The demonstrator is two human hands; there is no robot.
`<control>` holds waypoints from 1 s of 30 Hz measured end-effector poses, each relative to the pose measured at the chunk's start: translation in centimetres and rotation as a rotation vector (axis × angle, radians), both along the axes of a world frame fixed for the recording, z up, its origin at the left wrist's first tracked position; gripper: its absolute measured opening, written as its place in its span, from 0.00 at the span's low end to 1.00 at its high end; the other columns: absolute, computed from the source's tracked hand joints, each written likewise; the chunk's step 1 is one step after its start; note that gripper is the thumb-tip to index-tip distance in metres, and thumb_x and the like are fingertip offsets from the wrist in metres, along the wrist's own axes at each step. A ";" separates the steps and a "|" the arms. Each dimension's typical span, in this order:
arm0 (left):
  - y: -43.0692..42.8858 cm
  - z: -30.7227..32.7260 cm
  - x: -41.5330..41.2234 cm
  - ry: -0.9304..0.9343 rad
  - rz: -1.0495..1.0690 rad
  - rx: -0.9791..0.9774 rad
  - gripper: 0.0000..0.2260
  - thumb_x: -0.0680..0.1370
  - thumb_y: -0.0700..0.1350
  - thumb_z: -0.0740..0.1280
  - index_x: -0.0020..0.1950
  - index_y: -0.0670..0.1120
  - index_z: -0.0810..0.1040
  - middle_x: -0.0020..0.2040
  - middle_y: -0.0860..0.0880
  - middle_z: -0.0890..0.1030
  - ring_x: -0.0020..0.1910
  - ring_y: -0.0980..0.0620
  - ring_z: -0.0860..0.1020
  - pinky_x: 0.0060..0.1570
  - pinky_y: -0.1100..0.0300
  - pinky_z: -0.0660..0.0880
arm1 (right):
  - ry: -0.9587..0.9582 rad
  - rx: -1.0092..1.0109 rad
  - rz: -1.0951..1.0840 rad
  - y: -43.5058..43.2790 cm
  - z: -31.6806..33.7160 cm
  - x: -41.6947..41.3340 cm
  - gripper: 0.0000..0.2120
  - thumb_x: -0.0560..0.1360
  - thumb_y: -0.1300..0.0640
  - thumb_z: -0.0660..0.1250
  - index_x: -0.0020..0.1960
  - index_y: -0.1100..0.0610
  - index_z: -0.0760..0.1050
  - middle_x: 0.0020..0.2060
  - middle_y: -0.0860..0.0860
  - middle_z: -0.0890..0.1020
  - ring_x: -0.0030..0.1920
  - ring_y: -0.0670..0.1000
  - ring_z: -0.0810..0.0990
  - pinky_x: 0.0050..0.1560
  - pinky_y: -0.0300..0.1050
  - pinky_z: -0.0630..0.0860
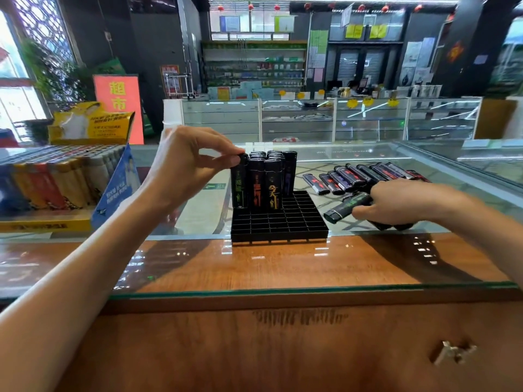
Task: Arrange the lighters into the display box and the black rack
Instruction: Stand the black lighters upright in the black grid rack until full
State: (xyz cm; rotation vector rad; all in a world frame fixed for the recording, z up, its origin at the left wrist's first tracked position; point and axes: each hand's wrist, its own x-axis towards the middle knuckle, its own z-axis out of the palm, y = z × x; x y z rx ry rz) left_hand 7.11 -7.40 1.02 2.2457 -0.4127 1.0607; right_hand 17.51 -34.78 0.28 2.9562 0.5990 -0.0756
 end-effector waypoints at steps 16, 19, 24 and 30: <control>-0.5 0.0 -0.1 0.009 0.056 0.177 0.08 0.71 0.40 0.72 0.50 0.45 0.83 0.44 0.49 0.80 0.40 0.60 0.78 0.42 0.76 0.73 | -0.008 -0.004 0.065 -1.1 0.7 -0.7 0.24 0.74 0.38 0.61 0.33 0.57 0.66 0.26 0.51 0.67 0.27 0.49 0.65 0.29 0.44 0.59; -0.7 -0.1 -0.3 0.040 0.071 0.178 0.09 0.71 0.41 0.71 0.51 0.44 0.83 0.46 0.47 0.79 0.42 0.55 0.79 0.44 0.72 0.76 | -0.013 0.047 0.068 -1.4 0.5 -0.9 0.23 0.75 0.41 0.64 0.31 0.57 0.63 0.26 0.51 0.64 0.27 0.49 0.62 0.29 0.43 0.58; -0.8 -0.2 -0.6 0.036 0.066 0.185 0.11 0.72 0.41 0.70 0.54 0.45 0.81 0.46 0.45 0.79 0.43 0.51 0.80 0.46 0.66 0.78 | 0.001 0.035 0.021 -1.6 0.6 -1.5 0.23 0.73 0.41 0.65 0.30 0.56 0.64 0.25 0.50 0.66 0.26 0.49 0.64 0.27 0.43 0.59; -0.8 -0.3 -0.7 0.015 0.110 0.256 0.11 0.73 0.39 0.70 0.55 0.44 0.81 0.47 0.44 0.80 0.42 0.50 0.79 0.45 0.65 0.77 | -0.015 0.055 -0.026 -2.1 0.1 -1.5 0.21 0.74 0.41 0.63 0.34 0.56 0.67 0.28 0.51 0.68 0.29 0.49 0.66 0.30 0.44 0.61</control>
